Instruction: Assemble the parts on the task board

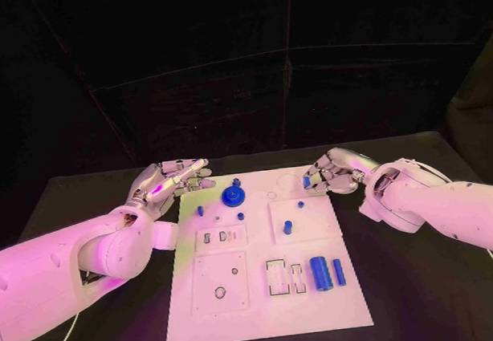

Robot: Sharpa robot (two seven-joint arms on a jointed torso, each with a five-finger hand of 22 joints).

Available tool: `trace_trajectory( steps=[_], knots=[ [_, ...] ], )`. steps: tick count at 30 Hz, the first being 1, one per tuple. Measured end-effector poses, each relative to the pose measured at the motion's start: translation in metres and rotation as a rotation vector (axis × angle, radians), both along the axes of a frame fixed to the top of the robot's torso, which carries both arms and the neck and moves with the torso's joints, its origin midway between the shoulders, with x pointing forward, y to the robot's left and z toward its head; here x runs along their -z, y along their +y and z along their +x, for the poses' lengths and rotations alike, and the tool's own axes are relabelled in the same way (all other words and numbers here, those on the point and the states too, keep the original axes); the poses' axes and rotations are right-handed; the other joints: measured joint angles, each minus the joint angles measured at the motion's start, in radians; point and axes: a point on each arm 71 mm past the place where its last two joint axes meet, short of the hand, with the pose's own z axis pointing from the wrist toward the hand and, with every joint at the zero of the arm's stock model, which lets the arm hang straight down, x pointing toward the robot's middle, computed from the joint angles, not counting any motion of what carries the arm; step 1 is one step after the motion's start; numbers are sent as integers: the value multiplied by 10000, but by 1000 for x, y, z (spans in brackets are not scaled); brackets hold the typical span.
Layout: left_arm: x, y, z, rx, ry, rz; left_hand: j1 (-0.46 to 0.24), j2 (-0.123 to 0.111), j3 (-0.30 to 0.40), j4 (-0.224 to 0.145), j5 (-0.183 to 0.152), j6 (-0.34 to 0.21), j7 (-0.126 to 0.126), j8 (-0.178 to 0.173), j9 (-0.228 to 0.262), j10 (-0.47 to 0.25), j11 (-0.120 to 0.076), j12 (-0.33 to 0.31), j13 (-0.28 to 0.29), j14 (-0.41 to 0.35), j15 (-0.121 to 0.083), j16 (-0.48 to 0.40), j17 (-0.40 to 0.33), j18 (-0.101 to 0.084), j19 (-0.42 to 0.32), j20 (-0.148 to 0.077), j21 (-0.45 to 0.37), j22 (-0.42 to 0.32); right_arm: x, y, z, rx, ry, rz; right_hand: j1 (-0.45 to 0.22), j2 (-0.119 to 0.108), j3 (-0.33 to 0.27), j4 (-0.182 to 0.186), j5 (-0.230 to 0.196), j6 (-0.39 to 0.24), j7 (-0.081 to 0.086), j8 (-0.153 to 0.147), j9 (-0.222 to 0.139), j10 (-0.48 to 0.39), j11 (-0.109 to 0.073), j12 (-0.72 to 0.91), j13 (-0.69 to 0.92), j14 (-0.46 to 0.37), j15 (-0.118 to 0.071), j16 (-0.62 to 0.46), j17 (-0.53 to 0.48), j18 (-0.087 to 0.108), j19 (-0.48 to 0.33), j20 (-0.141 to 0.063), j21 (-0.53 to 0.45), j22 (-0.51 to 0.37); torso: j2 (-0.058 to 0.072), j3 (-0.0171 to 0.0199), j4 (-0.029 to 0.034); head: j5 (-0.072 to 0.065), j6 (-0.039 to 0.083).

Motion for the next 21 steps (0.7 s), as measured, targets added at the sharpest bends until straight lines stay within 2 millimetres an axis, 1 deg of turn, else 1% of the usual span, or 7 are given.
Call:
trace_trajectory(
  steps=[2, 5, 8, 10, 15, 18, 21],
  knots=[
    [0, 0, 0, -8, -1, 3, 0, 0, 0, 0, 0, 0, 0, 0, 0, 0, 0, 0, 0, 0, 0, 0, 0, 0, 0, 0, 0, 0, -4, 11, -6, -150, 18, 141, -65, 13, 13, -12, 0, -1, 1, 10, 0, 1, -1, 0, -3, 0, 0, 0, 0, 0, 0, 0, 0, 27, -12, -17, 0, -6, -1],
    [0, 1, 0, -24, -5, 12, 0, 0, 0, 0, 0, 0, 0, 0, 0, 0, 0, 0, 1, 0, 0, 0, -1, 0, 0, 0, 0, 0, -8, 27, -13, -330, 50, 280, -90, 21, 96, -82, 0, 2, -3, 10, -8, 1, -1, 0, -7, -5, -5, 0, 0, 0, 0, 0, 7, 68, -40, -43, 6, -9, -41],
    [0, 2, 1, -51, -7, 26, 0, 0, 0, 1, 0, 0, 0, 0, 0, 0, 0, 0, 1, 0, 0, 0, -1, 0, 0, 0, 0, 1, -11, 47, -19, -570, 78, 345, -90, 21, 138, -82, 0, 35, -36, 7, -16, 1, -2, 0, -17, -36, -35, 0, 0, 0, 24, -23, 39, 97, -78, -80, 27, 30, -89],
    [0, 3, 3, -86, -13, 43, 0, 0, 0, 1, 0, 0, 0, 0, 0, 0, 0, 0, 1, 0, 0, 0, -1, 0, 0, 0, 0, 1, -12, 62, -21, -769, 86, 340, -90, 21, 139, -82, 0, 38, -40, 6, -16, 2, -2, 0, -18, -36, -36, 0, -1, 0, 35, -35, 39, 107, -109, -109, 46, 78, -127],
    [1, 4, 5, -142, -17, 72, 0, 0, -1, 1, 0, 0, 0, 0, 1, 0, 0, 0, 1, 0, 0, 0, -2, 0, 0, 0, 0, 1, -13, 94, -24, -1099, 46, 153, -90, 22, 168, -112, 0, 39, -41, -6, -15, 2, -2, 0, -18, -37, -35, 0, -1, 0, 35, -34, 39, 119, -186, -184, 100, 181, -153],
    [1, 5, 6, -182, -21, 92, 0, 0, -1, 1, 0, 0, 0, 0, 1, 0, 0, 0, 2, 0, 0, 0, -2, 0, 0, 0, 0, 1, -12, 110, -23, -1251, 35, -25, -89, 22, 168, -112, -1, 36, -43, -17, -14, 2, -2, 0, -17, -37, -35, 0, -1, 1, 35, -34, 39, 118, -229, -222, 129, 246, -217],
    [1, 6, 8, -225, -34, 114, 0, 0, -1, 1, 0, 0, 0, 0, 1, 0, 0, 0, 2, 0, 0, 0, -2, 1, 0, 0, 0, 2, -10, 126, -23, -1408, 66, -213, -88, 21, 214, -66, -2, 52, -27, -46, -13, 2, -2, 0, -17, -37, -35, -1, -1, 1, 35, -34, 39, 118, -255, -254, 150, 291, -252]
  ],
)
